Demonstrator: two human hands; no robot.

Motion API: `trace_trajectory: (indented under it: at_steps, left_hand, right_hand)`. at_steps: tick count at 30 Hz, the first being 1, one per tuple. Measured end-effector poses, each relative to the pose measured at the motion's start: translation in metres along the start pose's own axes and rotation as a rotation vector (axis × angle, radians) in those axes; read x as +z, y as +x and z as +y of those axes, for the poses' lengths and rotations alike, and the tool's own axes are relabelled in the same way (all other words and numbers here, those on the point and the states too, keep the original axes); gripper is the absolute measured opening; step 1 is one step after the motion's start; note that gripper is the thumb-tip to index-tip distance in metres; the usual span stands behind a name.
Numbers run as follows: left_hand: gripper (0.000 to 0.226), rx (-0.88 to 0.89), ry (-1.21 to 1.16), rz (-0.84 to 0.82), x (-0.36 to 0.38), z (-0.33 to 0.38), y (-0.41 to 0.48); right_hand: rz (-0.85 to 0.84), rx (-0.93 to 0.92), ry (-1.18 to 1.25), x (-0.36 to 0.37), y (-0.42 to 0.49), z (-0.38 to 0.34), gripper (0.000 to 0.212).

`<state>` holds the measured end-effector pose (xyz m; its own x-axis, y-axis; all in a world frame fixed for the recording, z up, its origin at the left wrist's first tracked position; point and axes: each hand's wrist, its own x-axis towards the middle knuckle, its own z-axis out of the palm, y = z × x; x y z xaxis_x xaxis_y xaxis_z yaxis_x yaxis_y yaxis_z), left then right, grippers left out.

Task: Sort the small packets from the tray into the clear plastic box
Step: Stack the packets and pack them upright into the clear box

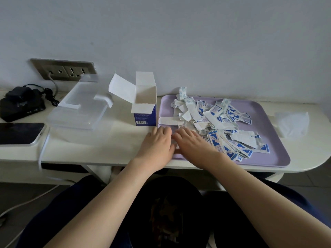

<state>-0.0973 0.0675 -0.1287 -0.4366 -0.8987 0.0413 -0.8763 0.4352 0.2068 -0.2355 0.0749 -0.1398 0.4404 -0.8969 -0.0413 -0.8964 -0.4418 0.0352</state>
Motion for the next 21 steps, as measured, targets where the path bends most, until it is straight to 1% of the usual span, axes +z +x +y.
trace_trajectory:
  at_steps: [2, 4, 7, 11, 13, 15, 16, 19, 20, 21]
  left_hand:
    - [0.027, 0.006, 0.127, -0.08, 0.005, 0.0, -0.003]
    - [0.028, 0.007, 0.175, -0.135, 0.008, 0.0, -0.004]
    - [0.026, -0.003, 0.162, -0.111, 0.007, 0.0, -0.004]
    - [0.021, -0.092, 0.069, -0.102, 0.004, -0.001, -0.003]
    - [0.026, -0.097, 0.064, -0.124, 0.004, 0.0, -0.004]
    - [0.033, -0.076, 0.085, -0.153, 0.006, 0.001, -0.006]
    - [0.036, -0.06, 0.107, -0.167, 0.007, 0.001, -0.007]
    - [0.037, -0.049, 0.146, -0.202, 0.009, 0.002, -0.009]
    - [0.035, -0.056, 0.144, -0.201, 0.01, 0.002, -0.009]
    - [0.033, -0.06, 0.146, -0.19, 0.009, 0.003, -0.009]
  right_hand:
    - [-0.003, -0.003, 0.015, 0.002, -0.001, 0.001, 0.042]
    - [0.0, 0.023, 0.05, 0.0, -0.001, 0.003, 0.04]
    - [0.019, 0.098, 0.089, -0.002, 0.0, 0.004, 0.032]
    - [0.074, 0.23, 0.329, -0.002, 0.001, 0.001, 0.03]
    - [0.072, 0.263, 0.468, -0.002, 0.003, -0.003, 0.027]
    - [0.054, 0.242, 0.535, -0.001, 0.002, -0.01, 0.025]
    - [0.037, 0.207, 0.52, 0.0, 0.001, -0.012, 0.028]
    - [-0.035, 0.103, 0.329, 0.005, -0.002, -0.014, 0.045]
    - [-0.027, 0.098, 0.291, 0.006, -0.003, -0.013, 0.046]
    - [-0.01, 0.108, 0.267, 0.006, -0.003, -0.012, 0.042]
